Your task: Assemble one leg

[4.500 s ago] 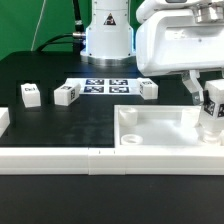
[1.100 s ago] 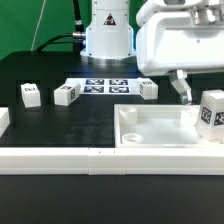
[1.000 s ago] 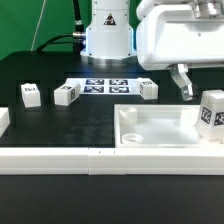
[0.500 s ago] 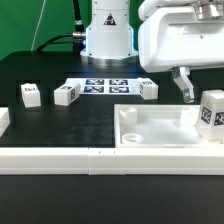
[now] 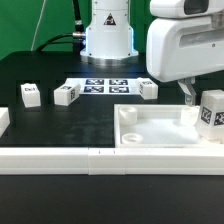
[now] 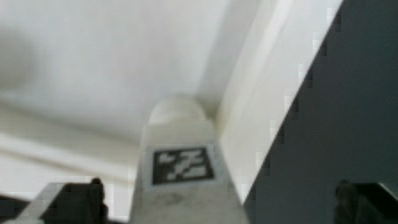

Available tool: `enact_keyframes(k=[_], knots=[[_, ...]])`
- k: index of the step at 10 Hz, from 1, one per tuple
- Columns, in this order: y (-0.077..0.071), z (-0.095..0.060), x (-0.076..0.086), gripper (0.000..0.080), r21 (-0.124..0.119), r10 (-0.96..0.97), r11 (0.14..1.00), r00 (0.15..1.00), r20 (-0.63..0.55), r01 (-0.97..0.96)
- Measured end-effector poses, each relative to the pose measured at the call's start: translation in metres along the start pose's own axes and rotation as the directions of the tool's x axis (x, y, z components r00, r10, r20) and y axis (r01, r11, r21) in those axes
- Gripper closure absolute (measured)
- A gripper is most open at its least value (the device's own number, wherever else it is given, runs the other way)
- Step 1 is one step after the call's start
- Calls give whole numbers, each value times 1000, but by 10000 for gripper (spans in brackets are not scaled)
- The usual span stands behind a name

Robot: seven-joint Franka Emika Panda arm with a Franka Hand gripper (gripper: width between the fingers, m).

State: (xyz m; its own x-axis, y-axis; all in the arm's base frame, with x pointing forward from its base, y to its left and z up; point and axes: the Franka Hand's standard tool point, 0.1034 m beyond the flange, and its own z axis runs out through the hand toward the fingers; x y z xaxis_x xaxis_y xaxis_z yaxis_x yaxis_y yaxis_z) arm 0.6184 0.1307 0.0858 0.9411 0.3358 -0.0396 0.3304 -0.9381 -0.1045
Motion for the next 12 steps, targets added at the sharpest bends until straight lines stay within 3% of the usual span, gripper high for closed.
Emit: enact_keyframes(k=[1,4,5,6,7,12], knots=[[0,0,5,150,10,-3,1000,1000,31,3],[1,1,4,177,11,-2,1000,1000,31,2],[1,1,4,357,11,-2,1000,1000,31,1],[2,1,4,357,9,1,1000,1000,30,-1],[3,0,4,485,9,1,1000,1000,30,-2],[3,0,4,485,9,68,998,997,29,-69]])
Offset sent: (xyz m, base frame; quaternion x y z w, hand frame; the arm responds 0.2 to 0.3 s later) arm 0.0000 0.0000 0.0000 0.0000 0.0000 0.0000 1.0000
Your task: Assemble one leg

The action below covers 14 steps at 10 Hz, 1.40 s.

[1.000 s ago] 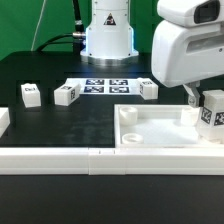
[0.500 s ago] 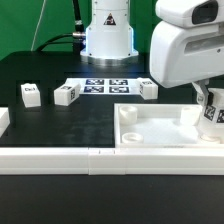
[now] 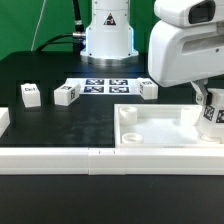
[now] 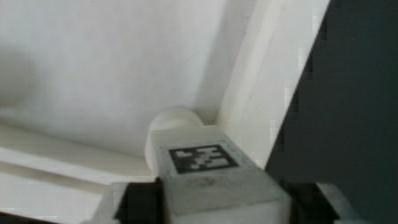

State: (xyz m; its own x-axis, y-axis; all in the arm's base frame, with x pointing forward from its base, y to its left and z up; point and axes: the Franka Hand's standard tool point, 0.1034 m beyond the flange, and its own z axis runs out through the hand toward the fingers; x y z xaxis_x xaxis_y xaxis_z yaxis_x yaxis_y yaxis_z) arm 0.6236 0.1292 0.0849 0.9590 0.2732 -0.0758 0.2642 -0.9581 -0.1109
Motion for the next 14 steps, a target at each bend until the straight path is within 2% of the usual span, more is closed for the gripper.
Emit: enact_keyframes(k=[1,2,3,5,7,8,10,11,12,13,14], knots=[[0,0,0,485,5,104,995,995,-3,-103],[1,0,1,485,28,252,967,968,-10,-252],[3,0,2,485,32,343,939,939,-24,-342],[2,0,3,489,53,579,815,815,-25,-577],[1,1,4,491,75,778,628,627,-34,-775],[0,2,3,494,81,841,541,541,-31,-837],[-2,3,2,497,80,912,409,409,-12,-909],[-3,3,2,497,73,914,404,405,-3,-912],[-4,3,2,420,75,916,399,400,-1,-914],[-4,4,2,277,74,913,407,408,-2,-910],[-4,4,2,277,73,894,447,448,-4,-892]])
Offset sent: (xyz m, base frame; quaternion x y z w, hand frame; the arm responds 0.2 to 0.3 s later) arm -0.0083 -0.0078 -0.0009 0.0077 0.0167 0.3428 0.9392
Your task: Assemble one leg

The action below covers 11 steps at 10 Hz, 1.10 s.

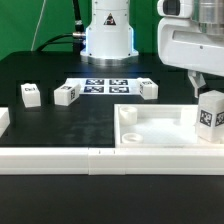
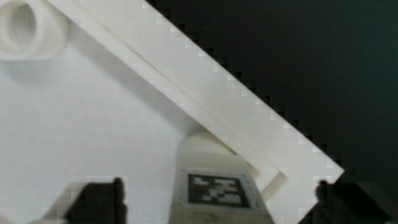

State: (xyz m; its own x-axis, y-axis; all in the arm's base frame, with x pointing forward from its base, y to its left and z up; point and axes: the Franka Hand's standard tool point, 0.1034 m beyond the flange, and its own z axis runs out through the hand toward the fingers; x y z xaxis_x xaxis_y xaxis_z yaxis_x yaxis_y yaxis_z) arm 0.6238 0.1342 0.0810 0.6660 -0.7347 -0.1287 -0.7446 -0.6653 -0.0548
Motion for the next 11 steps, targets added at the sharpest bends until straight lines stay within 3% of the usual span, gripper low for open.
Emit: enact_keyframes(k=[1,4,5,6,8,11], knots=[[1,1,0,177,-3,-68,998,998,0,68],[1,-1,4,151,-15,-444,896,896,-10,443],[1,-2,5,151,-31,-543,840,840,-20,542],[-3,-3,9,150,-59,-682,731,729,-51,680],[-6,-6,12,150,-87,-817,577,574,-58,812],[6,-1,26,150,-95,-925,379,379,-16,921]])
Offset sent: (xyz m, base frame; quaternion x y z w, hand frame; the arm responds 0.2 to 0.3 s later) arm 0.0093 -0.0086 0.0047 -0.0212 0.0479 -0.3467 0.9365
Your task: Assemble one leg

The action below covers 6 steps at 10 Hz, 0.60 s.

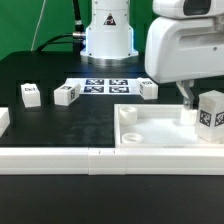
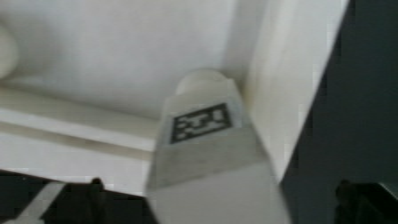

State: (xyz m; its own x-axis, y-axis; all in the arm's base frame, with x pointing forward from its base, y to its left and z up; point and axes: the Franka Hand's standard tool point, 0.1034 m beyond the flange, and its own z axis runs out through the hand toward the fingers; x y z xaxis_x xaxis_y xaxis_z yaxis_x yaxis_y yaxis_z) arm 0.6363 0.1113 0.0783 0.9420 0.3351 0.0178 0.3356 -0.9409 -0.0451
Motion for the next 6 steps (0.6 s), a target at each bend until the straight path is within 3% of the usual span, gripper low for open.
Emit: enact_keyframes(k=[2,4,5,6], knots=[[-1,0,0,150,-1,-44,999,999,0,44],[-1,1,0,418,-1,-44,999,999,1,44],[-1,1,0,509,-1,-44,999,999,1,44],[-1,1,0,509,-1,-44,999,999,1,44]])
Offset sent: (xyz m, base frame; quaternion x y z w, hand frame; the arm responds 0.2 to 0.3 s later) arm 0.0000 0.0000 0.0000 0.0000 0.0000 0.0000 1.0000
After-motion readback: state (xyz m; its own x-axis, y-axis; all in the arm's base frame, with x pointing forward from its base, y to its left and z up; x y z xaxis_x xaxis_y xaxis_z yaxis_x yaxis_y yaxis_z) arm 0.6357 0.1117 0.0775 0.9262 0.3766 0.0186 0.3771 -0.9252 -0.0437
